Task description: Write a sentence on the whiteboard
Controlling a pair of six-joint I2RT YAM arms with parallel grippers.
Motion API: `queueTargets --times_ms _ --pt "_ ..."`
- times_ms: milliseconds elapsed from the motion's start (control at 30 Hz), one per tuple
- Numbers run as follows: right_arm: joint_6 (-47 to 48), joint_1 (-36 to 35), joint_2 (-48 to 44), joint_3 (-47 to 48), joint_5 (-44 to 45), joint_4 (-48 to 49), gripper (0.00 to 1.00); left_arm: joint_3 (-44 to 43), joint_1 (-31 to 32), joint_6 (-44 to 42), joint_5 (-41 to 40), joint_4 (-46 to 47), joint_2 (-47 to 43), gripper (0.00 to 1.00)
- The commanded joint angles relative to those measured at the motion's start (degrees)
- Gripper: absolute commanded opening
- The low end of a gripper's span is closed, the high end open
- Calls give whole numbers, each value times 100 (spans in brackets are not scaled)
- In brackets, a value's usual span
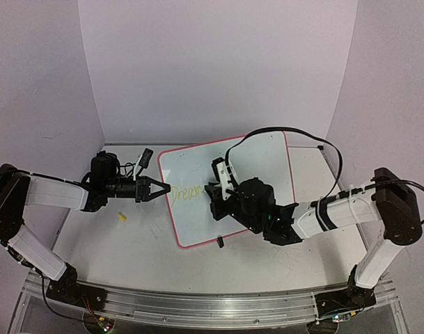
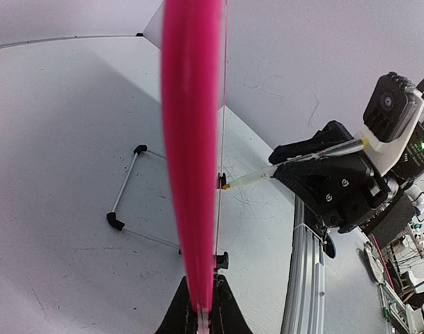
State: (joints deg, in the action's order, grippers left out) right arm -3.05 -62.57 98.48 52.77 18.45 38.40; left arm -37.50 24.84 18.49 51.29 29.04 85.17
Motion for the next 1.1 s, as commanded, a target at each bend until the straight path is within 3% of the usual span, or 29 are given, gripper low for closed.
queueTargets --times_ms 0,467,1067 --pt "-91 143 -536 -40 -72 184 0 -157 135 -371 -50 -93 -8 0" --pt "142 265 -259 -5 -618 547 0 -157 135 -371 -56 -102 -26 0" --pt "3 266 -57 110 -186 318 0 -163 135 -381 -50 -118 -45 0"
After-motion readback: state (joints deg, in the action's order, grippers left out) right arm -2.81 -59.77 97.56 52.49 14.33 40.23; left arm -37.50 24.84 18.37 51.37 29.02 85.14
